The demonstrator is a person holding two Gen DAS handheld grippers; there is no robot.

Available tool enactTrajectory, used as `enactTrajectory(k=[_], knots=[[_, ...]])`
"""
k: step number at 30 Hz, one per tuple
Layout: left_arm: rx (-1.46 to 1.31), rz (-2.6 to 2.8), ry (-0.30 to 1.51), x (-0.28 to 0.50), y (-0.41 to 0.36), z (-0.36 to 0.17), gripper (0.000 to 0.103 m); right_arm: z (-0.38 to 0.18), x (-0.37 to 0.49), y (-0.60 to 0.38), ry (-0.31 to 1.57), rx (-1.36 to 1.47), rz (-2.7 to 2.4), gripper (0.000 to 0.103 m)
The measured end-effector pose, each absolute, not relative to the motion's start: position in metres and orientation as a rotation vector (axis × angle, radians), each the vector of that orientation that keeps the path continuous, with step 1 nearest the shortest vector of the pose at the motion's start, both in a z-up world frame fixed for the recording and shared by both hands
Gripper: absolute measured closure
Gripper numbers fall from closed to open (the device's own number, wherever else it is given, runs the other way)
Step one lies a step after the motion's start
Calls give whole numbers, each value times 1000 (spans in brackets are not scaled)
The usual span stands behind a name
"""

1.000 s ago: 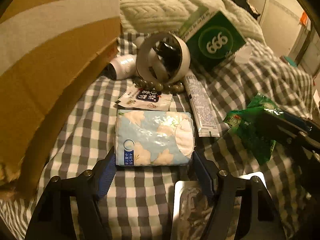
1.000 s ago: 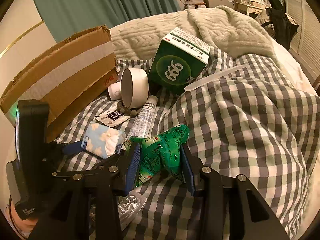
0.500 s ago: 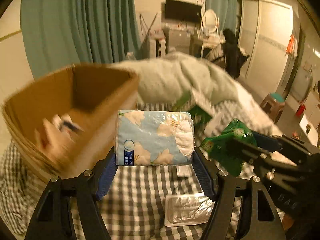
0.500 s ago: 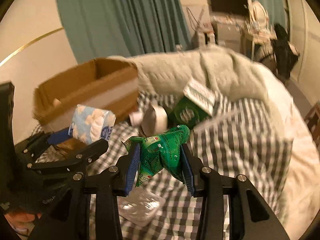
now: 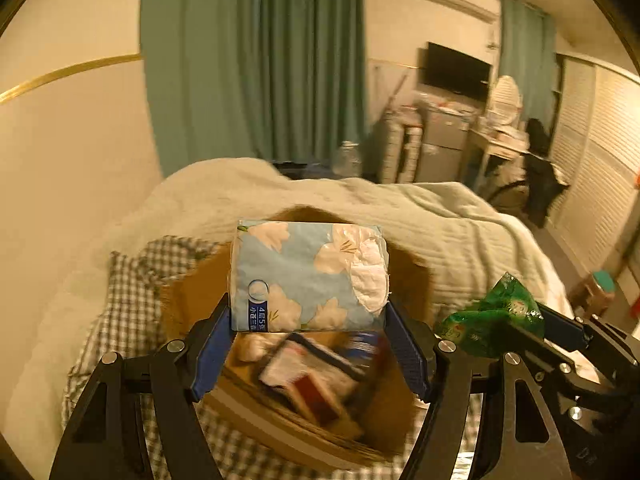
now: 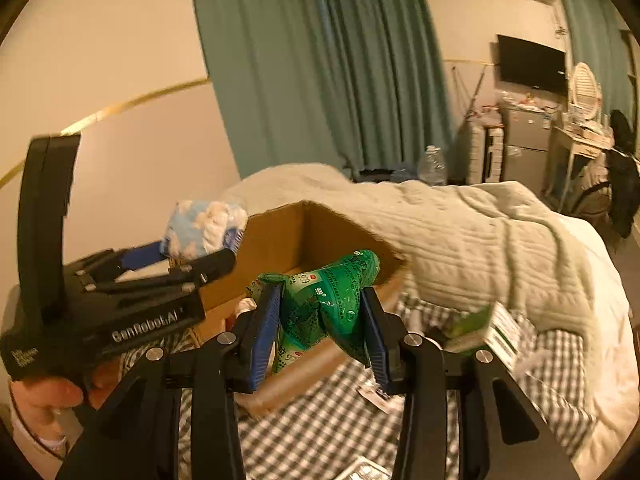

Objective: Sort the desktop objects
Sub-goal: 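Carry the bag and tissue pack over the cardboard box and release both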

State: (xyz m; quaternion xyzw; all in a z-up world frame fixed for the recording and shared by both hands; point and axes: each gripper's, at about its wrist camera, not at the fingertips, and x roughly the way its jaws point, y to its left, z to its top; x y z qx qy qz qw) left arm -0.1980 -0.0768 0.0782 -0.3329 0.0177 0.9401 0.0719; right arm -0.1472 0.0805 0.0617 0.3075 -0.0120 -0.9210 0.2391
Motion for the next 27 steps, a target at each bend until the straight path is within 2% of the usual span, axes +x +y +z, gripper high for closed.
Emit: enactTrajectory(k=[7,8,9,10,11,17,21,27], knots=[[-1106,2828,52,-217,-111,45,27,30,-178,30,50,900,-2529,61],[-1104,2827,47,-217,-113,42,21,26,-181,28,47,896,-2525,57],[-1098,2823,46,-217,-114,40,17,22,-184,28,25,893,-2515,41],[-1098,2822,56,-215,-115,39,6,20,-186,31,5,892,-2511,28],[-1098,2829,72,-210,-118,37,1,19,-186,35,-23,891,-2521,27],[-1016,2818,221,-182,-103,46,1,31,-169,62,-32,875,-2561,27],[-947,2774,224,-144,-82,56,1,37,-148,99,-9,883,-2609,27],[-894,2587,249,-86,-31,60,0,44,-119,173,-96,885,-2654,27]])
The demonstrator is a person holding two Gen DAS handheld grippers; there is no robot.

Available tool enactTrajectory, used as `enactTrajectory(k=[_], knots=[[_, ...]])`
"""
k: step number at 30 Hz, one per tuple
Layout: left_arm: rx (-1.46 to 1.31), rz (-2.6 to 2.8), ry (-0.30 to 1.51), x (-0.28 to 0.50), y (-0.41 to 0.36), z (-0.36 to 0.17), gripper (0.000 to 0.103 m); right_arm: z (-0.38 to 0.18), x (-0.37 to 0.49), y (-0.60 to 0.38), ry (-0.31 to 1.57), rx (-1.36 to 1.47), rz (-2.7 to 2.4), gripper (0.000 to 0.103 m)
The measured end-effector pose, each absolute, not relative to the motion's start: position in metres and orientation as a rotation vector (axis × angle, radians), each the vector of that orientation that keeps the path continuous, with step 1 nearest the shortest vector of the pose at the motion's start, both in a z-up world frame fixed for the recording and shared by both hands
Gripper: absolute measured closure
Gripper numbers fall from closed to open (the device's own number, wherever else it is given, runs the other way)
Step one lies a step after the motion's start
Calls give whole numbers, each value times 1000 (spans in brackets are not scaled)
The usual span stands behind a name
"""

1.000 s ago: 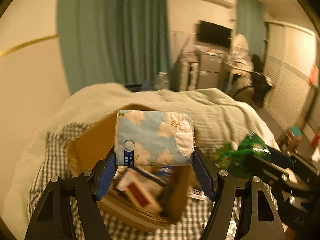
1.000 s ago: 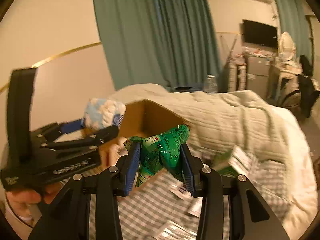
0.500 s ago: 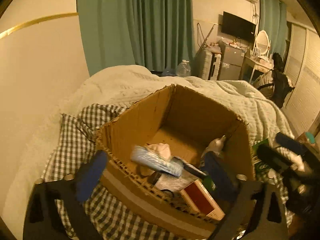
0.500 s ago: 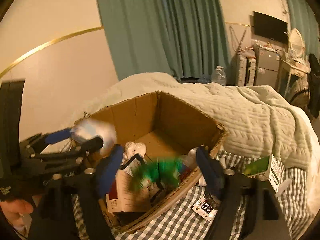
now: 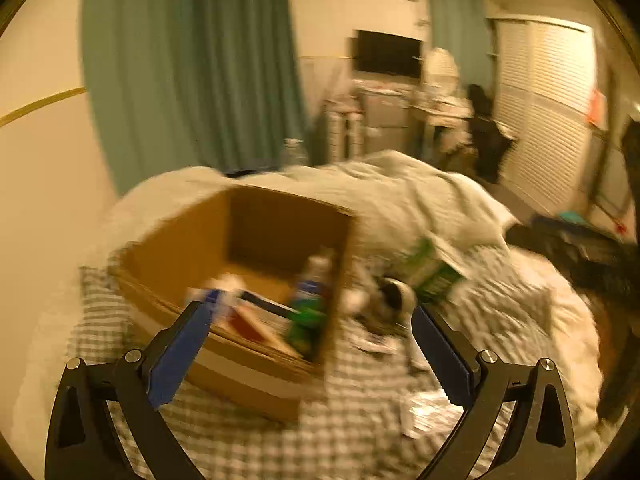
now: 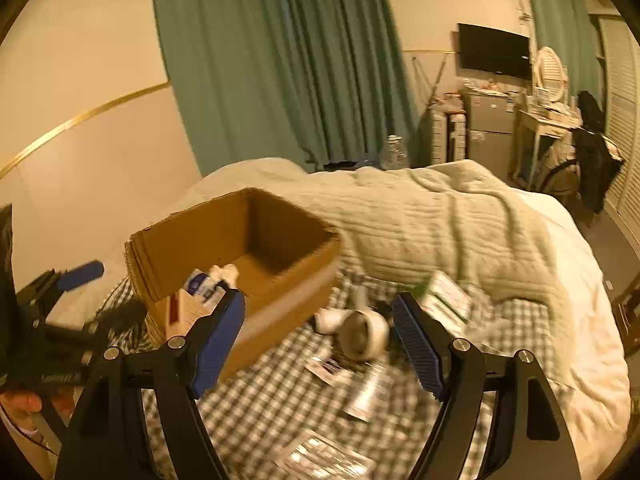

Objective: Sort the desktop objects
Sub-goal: 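Carry the bag and tissue pack over the cardboard box and release both, then grasp the silver foil tray with left tool while right grasps the white spray can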

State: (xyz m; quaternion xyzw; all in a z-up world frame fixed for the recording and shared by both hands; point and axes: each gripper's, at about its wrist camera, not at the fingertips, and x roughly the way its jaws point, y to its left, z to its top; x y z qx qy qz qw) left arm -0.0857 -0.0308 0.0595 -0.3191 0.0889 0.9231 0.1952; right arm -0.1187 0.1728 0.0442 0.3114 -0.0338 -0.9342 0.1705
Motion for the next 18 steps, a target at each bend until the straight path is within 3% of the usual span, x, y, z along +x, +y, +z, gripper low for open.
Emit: enactTrajectory(k=[5,12,18], knots=[[-1042,2397,303,-59,25,3,0,40,-92,228,-58,898,-2768,26],[-1348,2188,388,-57,84,-93,0,-14,-84,282,-100,1045,-2800,26],[-1397,2173,477,-56,100,-110,0,-62,-89,302,-249,1143,-2740,26]])
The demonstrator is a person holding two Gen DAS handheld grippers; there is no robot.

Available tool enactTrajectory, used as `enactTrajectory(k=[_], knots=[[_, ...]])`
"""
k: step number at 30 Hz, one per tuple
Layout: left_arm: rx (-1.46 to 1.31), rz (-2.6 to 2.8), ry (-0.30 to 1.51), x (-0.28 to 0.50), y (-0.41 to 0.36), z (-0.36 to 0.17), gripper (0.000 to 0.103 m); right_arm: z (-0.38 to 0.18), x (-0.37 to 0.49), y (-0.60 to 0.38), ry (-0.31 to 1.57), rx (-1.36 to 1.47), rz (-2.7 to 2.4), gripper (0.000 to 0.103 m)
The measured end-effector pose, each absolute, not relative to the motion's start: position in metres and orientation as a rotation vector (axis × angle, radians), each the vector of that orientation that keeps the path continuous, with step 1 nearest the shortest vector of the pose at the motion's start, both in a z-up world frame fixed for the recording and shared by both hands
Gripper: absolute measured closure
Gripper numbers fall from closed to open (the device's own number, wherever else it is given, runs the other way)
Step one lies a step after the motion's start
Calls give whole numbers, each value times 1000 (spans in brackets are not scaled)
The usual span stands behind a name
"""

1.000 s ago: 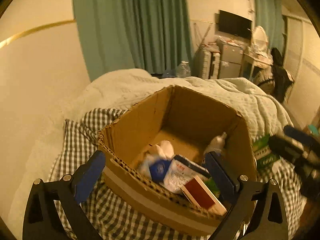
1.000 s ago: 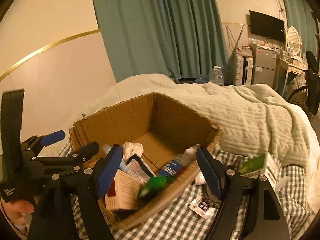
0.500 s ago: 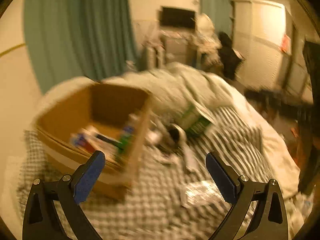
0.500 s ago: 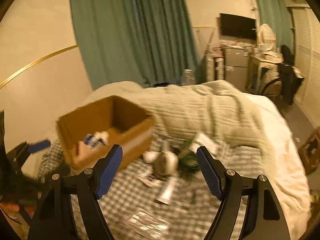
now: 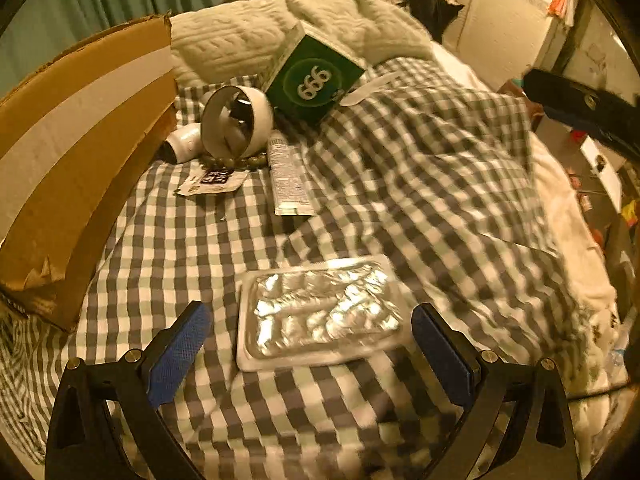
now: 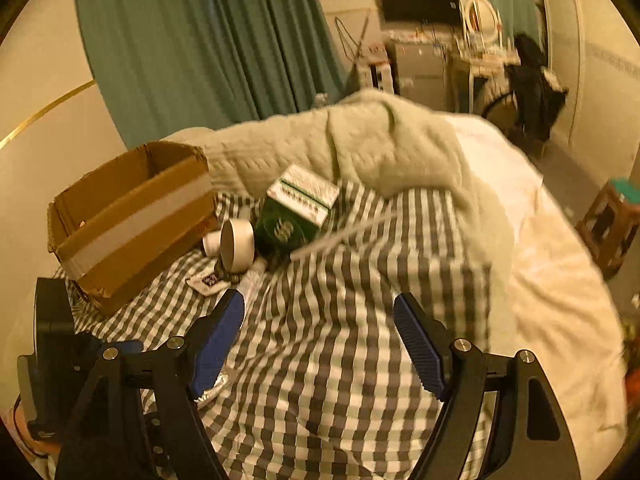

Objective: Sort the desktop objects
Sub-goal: 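Grasp the silver foil tray with left tool while right grasps the white spray can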

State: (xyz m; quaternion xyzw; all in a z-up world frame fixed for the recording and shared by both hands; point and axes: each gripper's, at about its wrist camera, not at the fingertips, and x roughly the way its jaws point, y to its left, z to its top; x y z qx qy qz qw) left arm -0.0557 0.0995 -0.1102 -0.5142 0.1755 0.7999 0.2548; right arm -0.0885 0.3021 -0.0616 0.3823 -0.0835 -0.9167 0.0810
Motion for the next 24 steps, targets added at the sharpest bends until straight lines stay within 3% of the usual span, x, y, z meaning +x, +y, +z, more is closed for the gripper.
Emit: enactTrajectory(k=[9,10,11,18,24], knots=[[-1607,2035,316,-80,103,-143,0,-80,-93,283,-288,1167,-2675,26],[-1601,2042,289,-81,100,-143,6,-82,-94,280,-284,1168,-2674,26],[-1599,2049,252,-82,95,-143,24,-84,-94,276,-277,1170,-2673,26],[-1533,2147,33,-77,52,-123,26,-98,-98,255,-259,1198,-2649,26],[-1390,2462,0,-71,6,-87,26,-113,-113,233,-270,1246,-2604,26]])
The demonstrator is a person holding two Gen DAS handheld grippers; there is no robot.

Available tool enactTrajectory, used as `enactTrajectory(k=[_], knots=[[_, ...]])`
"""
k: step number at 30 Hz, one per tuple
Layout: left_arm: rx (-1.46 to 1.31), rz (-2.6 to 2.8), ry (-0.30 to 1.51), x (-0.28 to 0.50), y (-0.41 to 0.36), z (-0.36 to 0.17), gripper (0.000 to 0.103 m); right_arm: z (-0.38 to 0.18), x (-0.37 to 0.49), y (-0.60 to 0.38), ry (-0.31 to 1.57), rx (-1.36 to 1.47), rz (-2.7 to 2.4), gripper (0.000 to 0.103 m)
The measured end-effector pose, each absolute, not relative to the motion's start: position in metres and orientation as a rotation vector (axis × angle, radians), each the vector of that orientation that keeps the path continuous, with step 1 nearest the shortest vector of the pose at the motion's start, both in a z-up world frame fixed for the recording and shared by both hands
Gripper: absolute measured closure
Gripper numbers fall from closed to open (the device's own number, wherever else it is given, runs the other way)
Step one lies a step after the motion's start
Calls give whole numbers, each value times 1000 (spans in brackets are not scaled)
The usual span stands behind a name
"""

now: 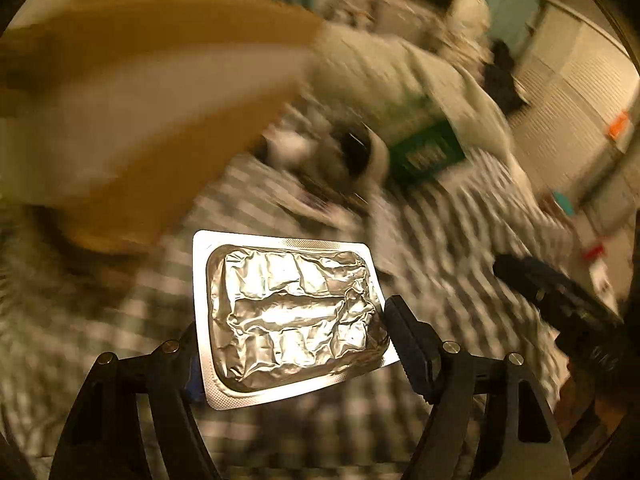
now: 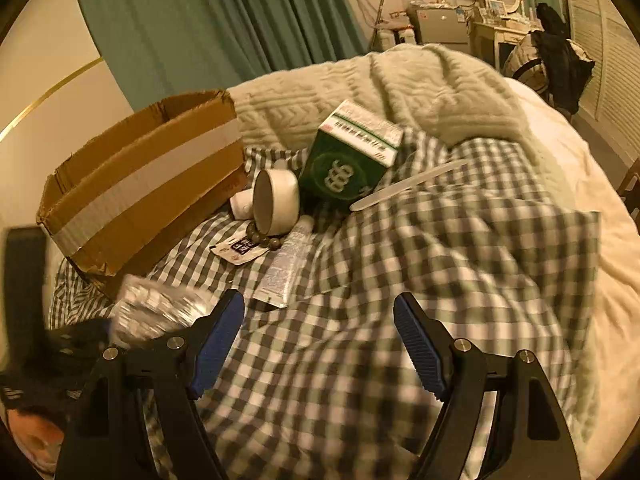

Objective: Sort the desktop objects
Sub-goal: 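Grasp the silver foil tray with left tool while right grasps the white spray can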

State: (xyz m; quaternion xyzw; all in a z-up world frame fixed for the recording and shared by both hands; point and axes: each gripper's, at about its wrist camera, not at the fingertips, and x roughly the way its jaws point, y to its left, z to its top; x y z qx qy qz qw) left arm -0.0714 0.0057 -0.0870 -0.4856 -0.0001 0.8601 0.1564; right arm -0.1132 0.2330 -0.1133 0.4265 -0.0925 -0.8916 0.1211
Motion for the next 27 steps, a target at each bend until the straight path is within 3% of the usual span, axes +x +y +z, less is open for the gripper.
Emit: enactTrajectory(k=[3,6,15,18,24,26,27], knots=[[-1373,2553,9,-73,-5,-82,26,-122,-132,212,-239,1284,-2577,27],[-1379,2573,45,-76,-6,-86,26,-135,-160,190,-238,1348,-2540,45],[-1435,2578,23,-97,-3,-105,26,-195,-215,160,-237,1606,-2449,56],[-1443,2572,2,-98,-5,-106,26,-199,-212,170,-281,1611,-2438,73],[-1347,2593,14,-89,1,-95,28,-178,-180,186,-291,1514,-2450,76],[-1300,2607,41,-84,6,-89,40,-164,-166,192,-290,1452,-2476,77],[-1282,2612,49,-83,7,-87,40,-156,-157,196,-290,1419,-2488,79]])
